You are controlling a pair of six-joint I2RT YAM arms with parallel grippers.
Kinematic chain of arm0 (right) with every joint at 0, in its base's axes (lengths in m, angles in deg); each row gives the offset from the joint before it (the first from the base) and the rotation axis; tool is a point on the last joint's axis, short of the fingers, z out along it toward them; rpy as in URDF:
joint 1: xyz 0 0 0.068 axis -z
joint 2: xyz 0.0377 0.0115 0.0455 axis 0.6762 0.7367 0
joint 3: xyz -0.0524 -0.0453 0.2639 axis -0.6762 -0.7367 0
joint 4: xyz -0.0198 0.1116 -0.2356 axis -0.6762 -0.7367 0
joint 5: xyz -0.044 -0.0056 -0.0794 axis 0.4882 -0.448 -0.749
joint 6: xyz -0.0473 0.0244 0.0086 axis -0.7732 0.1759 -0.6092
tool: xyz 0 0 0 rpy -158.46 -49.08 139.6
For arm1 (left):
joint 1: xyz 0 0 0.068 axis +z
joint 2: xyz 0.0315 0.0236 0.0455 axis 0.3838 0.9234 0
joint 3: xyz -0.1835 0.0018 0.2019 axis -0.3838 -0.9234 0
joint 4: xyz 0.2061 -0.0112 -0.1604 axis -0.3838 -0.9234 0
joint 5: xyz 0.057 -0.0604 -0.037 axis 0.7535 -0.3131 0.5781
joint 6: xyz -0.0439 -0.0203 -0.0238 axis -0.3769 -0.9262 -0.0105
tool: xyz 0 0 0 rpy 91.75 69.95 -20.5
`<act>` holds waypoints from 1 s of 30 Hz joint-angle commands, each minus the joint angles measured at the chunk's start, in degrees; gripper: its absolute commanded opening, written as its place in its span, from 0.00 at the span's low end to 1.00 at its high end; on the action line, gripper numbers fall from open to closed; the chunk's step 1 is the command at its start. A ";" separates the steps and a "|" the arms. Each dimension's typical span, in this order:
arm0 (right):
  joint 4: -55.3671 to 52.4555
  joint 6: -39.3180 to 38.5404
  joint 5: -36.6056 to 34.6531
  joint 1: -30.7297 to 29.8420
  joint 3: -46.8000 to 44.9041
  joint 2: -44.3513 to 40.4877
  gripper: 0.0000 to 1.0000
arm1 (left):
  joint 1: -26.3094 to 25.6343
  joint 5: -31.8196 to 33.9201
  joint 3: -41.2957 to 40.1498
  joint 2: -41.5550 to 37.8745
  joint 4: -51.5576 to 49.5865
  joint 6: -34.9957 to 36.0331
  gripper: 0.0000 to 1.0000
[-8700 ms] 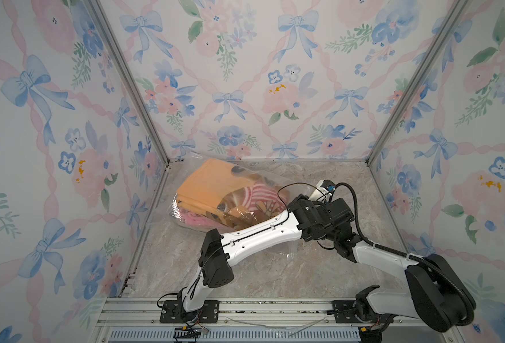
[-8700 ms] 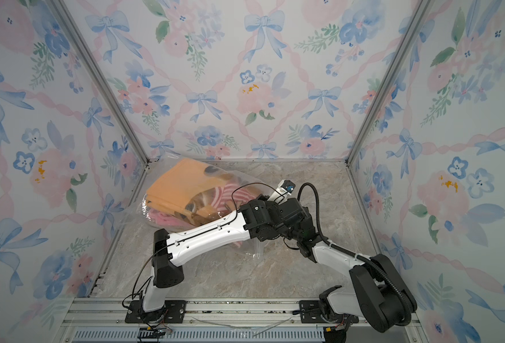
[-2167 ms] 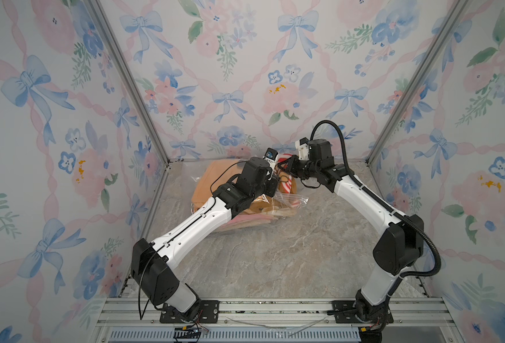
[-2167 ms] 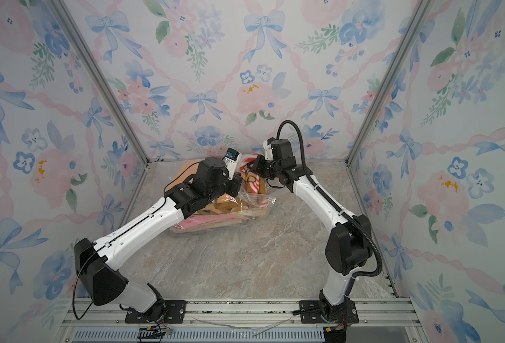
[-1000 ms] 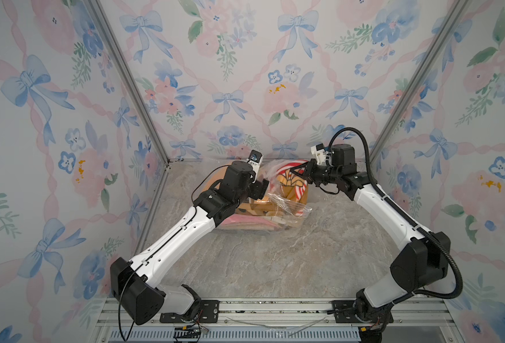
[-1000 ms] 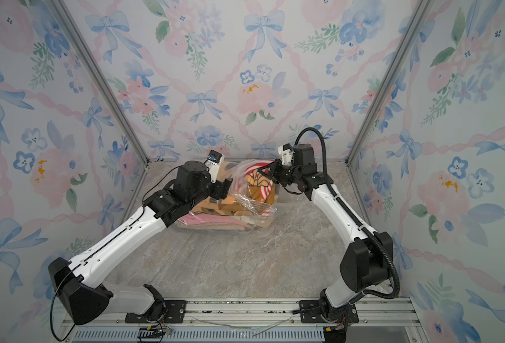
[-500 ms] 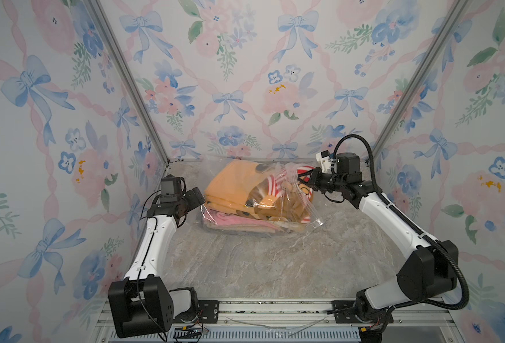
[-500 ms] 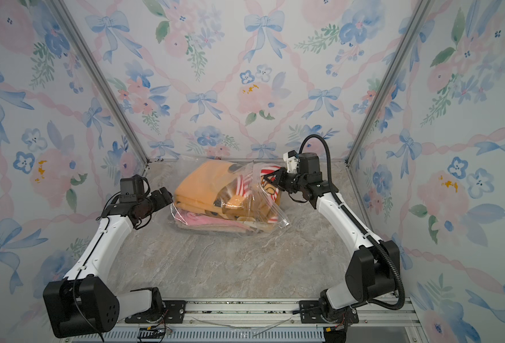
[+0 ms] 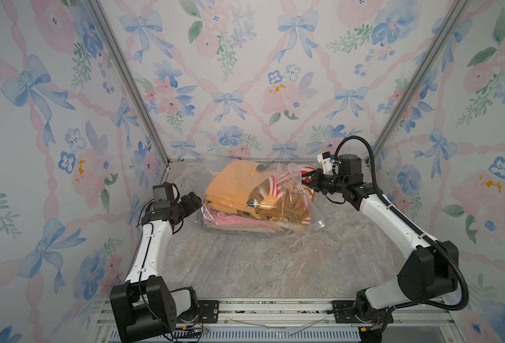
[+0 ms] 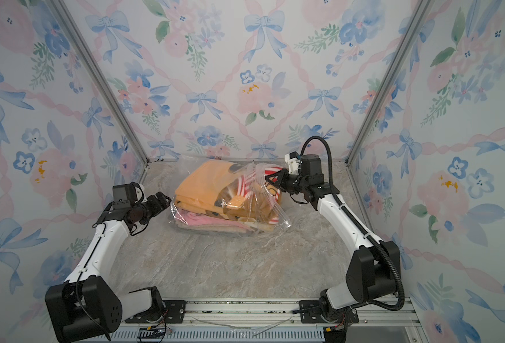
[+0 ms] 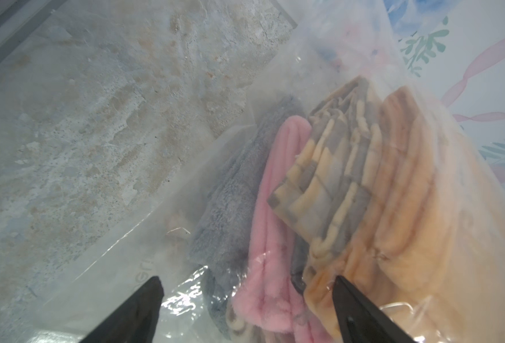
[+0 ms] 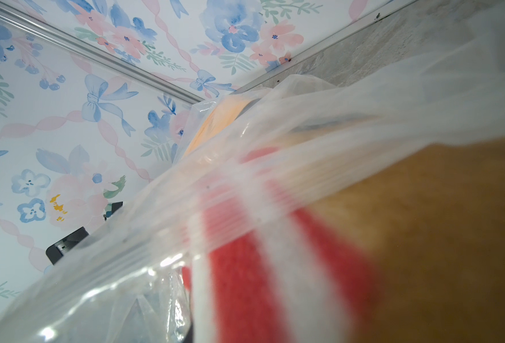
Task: Take the blanket out of the vacuum bag
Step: Take out the blanket from the vacuum bag.
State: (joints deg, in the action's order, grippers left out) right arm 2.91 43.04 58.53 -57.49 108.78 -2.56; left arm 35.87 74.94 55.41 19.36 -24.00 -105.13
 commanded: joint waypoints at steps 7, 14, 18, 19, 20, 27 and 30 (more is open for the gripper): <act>5.27 -0.04 -0.03 1.23 -1.10 -3.09 0.00 | 7.41 -6.16 0.94 8.27 -0.23 7.73 0.90; 6.17 0.32 0.41 1.16 -1.81 -2.79 0.00 | 10.52 -14.99 0.53 12.92 0.06 10.00 0.79; 6.35 0.42 0.48 1.05 -1.53 -2.48 0.00 | 10.52 -17.08 -0.20 13.33 -0.05 10.46 0.60; 6.43 0.52 0.44 0.98 -1.47 -2.39 0.00 | 10.52 -17.45 -0.49 13.39 0.00 10.55 0.53; 6.43 0.49 0.47 0.96 -1.41 -2.31 0.00 | 10.51 -17.89 -0.74 13.49 -0.05 10.70 0.48; 6.26 0.69 0.58 0.53 -0.32 -1.61 0.00 | 10.50 -16.90 -0.75 13.35 0.01 9.82 0.00; 6.00 0.78 0.57 0.44 0.21 -1.38 0.00 | 10.52 -15.30 -0.27 12.56 0.20 9.11 0.00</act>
State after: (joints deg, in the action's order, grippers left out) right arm 4.68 43.48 58.92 -57.27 107.07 -3.22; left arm 46.29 59.68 55.00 32.47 -23.76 -95.54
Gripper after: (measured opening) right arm 0.127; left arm 0.047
